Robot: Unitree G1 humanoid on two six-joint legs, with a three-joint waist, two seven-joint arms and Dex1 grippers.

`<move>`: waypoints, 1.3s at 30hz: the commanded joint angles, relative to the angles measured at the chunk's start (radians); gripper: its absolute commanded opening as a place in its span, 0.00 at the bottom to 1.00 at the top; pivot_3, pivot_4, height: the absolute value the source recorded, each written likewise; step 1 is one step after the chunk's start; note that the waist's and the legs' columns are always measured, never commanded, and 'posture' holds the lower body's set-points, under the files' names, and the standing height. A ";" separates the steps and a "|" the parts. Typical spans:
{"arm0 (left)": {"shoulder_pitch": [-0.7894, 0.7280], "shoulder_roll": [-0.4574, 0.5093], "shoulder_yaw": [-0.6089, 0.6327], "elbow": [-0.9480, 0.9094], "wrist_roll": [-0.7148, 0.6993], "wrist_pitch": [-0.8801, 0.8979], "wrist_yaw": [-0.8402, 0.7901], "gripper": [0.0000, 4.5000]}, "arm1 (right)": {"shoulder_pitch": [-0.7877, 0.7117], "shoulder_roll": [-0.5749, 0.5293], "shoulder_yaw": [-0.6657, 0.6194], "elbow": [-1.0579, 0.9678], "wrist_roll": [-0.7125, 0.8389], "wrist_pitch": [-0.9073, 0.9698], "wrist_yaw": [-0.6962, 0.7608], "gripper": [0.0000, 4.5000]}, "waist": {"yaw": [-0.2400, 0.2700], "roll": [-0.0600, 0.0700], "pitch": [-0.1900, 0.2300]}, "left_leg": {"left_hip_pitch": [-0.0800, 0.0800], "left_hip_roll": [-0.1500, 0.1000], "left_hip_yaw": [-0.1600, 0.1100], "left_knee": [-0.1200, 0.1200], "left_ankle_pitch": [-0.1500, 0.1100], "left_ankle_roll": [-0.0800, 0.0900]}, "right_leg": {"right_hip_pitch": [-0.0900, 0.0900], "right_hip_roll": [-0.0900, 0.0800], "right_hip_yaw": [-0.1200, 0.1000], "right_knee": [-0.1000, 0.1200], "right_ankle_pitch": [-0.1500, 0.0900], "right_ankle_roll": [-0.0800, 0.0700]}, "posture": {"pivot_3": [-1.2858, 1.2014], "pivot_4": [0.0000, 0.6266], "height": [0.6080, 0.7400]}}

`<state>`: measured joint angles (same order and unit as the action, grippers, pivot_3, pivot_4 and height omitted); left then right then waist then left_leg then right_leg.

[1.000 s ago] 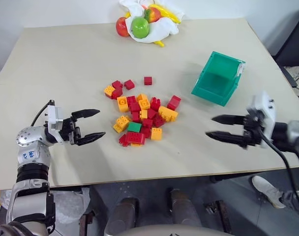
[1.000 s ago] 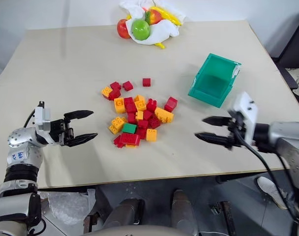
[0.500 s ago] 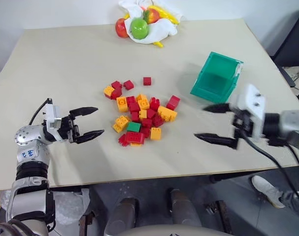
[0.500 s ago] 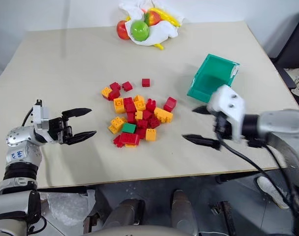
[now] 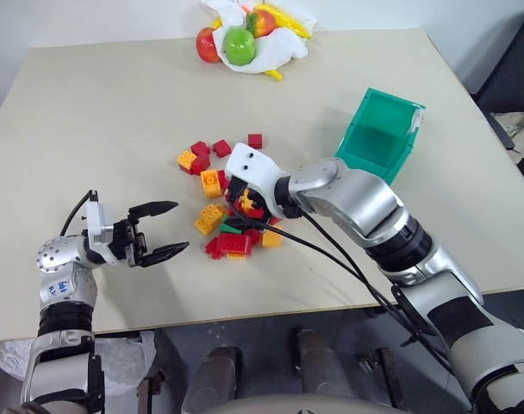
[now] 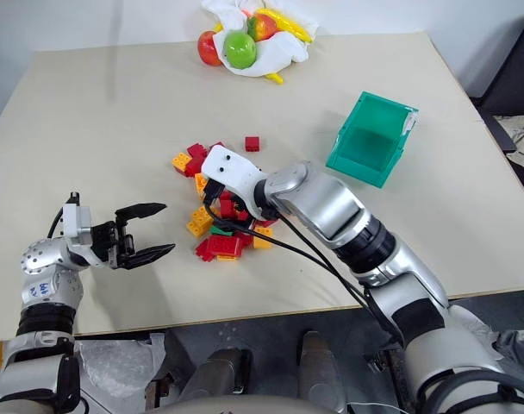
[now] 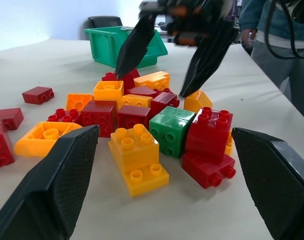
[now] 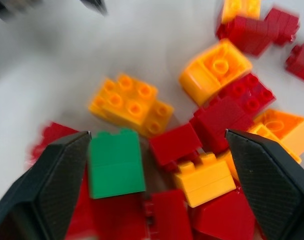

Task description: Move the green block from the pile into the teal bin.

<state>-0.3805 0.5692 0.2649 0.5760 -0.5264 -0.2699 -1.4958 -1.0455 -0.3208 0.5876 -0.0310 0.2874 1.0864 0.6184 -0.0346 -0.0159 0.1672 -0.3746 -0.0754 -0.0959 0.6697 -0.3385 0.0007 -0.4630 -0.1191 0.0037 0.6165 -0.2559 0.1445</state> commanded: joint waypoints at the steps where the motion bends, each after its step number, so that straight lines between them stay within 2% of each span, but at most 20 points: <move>1: 0.028 0.017 0.035 -0.059 -0.029 0.002 0.010 1.00 | -0.033 0.038 0.037 0.014 -0.042 -0.012 0.017 1.00 | 0.000 0.000 0.000 | 0.000 0.000 0.000 0.001 0.000 0.000 | 0.000 0.000 0.000 0.000 0.000 0.000 | 0.52 0.24 1.00; 6: 0.074 0.021 0.055 -0.110 -0.032 0.014 0.032 1.00 | -0.007 0.033 0.160 -0.023 -0.105 -0.017 0.048 1.00 | -0.006 0.000 0.000 | 0.001 0.001 0.000 0.005 -0.001 -0.002 | 0.001 0.001 0.000 0.004 0.000 -0.001 | 0.52 0.24 1.00; 14: 0.101 0.017 0.060 -0.152 -0.033 0.031 0.049 1.00 | 0.007 -0.003 0.209 -0.155 -0.086 0.065 0.135 1.00 | 0.004 0.001 0.000 | 0.001 0.002 0.000 0.011 -0.001 -0.002 | 0.002 0.002 0.000 0.006 0.000 -0.002 | 0.52 0.24 1.00; 22: 0.078 0.015 0.051 -0.141 -0.023 0.033 0.058 1.00 | 0.006 0.064 0.173 -0.026 -0.122 0.028 0.111 1.00 | 0.003 0.001 0.000 | 0.001 0.002 0.000 0.010 -0.002 -0.003 | 0.002 0.003 0.000 0.006 0.001 -0.003 | 0.52 0.24 1.00; 26: 0.070 0.015 0.049 -0.137 -0.022 0.035 0.058 1.00 | 0.018 0.097 0.103 -0.008 -0.118 -0.001 0.084 0.79 | 0.004 0.001 0.000 | 0.001 0.002 0.000 0.010 -0.002 -0.003 | 0.002 0.003 0.000 0.006 0.001 -0.003 | 0.52 0.24 1.00; 27: 0.069 0.015 0.048 -0.136 -0.022 0.035 0.058 1.00 | 0.019 0.102 0.087 -0.013 -0.110 -0.001 0.086 0.76 | 0.003 0.001 0.000 | 0.001 0.002 0.000 0.010 -0.002 -0.003 | 0.002 0.003 0.000 0.006 0.001 -0.003 | 0.52 0.24 1.00; 33: 0.050 0.013 0.042 -0.124 -0.017 0.038 0.057 1.00 | 0.040 0.089 0.027 -0.055 -0.095 -0.004 0.102 0.76 | 0.003 0.001 0.000 | 0.001 0.002 0.000 0.010 -0.002 -0.003 | 0.002 0.003 0.000 0.006 0.001 -0.003 | 0.52 0.24 1.00; 39: 0.026 0.007 0.030 -0.104 -0.010 0.036 0.056 1.00 | 0.095 0.025 0.021 -0.132 -0.076 -0.061 0.170 0.76 | 0.004 0.001 0.000 | 0.001 0.002 0.000 0.010 -0.002 -0.003 | 0.002 0.003 0.000 0.005 0.001 -0.003 | 0.52 0.24 1.00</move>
<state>-0.3472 0.5705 0.2938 0.4717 -0.5324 -0.2298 -1.4388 -0.9514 -0.2858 0.6275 -0.1039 0.1972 1.0579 0.7604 -0.0304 -0.0151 0.1675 -0.3738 -0.0731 -0.0955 0.6798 -0.3403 -0.0021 -0.4611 -0.1166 0.0039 0.6216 -0.2552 0.1414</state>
